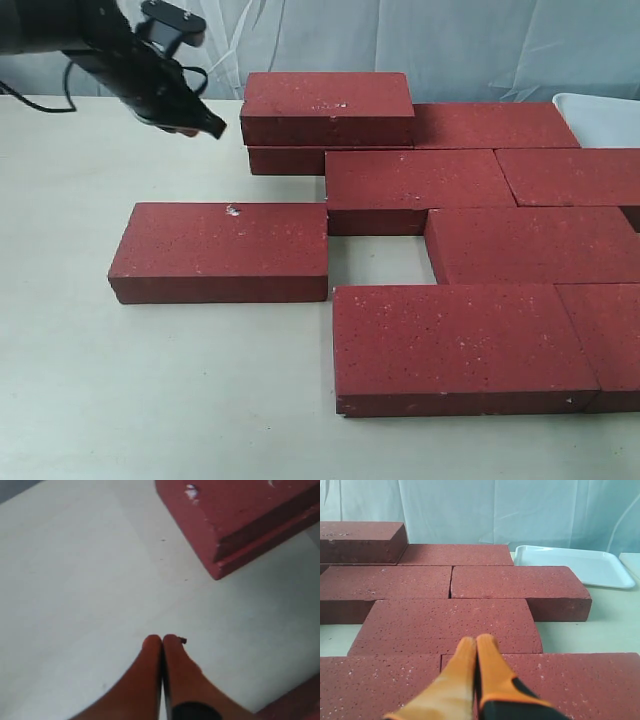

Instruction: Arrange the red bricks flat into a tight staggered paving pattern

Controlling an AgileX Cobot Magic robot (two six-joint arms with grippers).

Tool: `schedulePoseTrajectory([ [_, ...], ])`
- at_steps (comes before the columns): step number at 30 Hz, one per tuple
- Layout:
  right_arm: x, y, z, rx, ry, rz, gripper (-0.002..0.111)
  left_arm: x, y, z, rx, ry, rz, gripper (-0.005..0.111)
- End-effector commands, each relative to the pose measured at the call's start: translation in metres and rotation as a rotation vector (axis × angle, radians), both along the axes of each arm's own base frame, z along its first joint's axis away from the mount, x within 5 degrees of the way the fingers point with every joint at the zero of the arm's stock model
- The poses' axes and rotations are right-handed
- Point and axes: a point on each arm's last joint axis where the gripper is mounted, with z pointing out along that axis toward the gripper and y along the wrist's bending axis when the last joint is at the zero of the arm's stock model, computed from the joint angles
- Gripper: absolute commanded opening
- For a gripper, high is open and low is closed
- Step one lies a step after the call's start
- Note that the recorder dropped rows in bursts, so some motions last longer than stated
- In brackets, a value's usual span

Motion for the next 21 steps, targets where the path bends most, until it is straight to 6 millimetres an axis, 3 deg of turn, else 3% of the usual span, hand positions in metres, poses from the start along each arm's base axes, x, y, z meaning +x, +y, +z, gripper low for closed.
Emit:
schedulePoseTrajectory([
  [1, 0.000, 0.000, 0.001, -0.005, -0.014, -0.006, -0.001, 0.006, -0.026, -0.025, 0.010, 0.071, -0.063, 0.001],
  [14, 0.000, 0.000, 0.001, -0.005, -0.014, -0.006, -0.001, 0.010, -0.046, -0.073, -0.015, 0.111, -0.064, 0.001],
  [21, 0.000, 0.000, 0.001, -0.005, -0.014, -0.006, -0.001, 0.001, -0.057, -0.077, 0.004, 0.159, -0.102, 0.001],
])
